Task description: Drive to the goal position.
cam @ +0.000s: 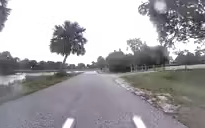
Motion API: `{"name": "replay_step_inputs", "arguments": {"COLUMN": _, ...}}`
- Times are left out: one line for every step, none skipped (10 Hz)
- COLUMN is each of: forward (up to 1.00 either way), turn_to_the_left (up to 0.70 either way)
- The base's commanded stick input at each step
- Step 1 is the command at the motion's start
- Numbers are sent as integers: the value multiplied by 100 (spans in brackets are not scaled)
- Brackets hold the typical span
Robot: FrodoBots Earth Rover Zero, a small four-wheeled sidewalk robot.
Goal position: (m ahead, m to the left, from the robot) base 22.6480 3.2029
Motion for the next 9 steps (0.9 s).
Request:
{"name": "replay_step_inputs", "arguments": {"forward": 85, "turn_to_the_left": 0}}
{"name": "replay_step_inputs", "arguments": {"forward": 85, "turn_to_the_left": 0}}
{"name": "replay_step_inputs", "arguments": {"forward": 85, "turn_to_the_left": 0}}
{"name": "replay_step_inputs", "arguments": {"forward": 85, "turn_to_the_left": 0}}
{"name": "replay_step_inputs", "arguments": {"forward": 85, "turn_to_the_left": 0}}
{"name": "replay_step_inputs", "arguments": {"forward": 85, "turn_to_the_left": 0}}
{"name": "replay_step_inputs", "arguments": {"forward": 85, "turn_to_the_left": 0}}
{"name": "replay_step_inputs", "arguments": {"forward": 85, "turn_to_the_left": 0}}
{"name": "replay_step_inputs", "arguments": {"forward": 85, "turn_to_the_left": 0}}
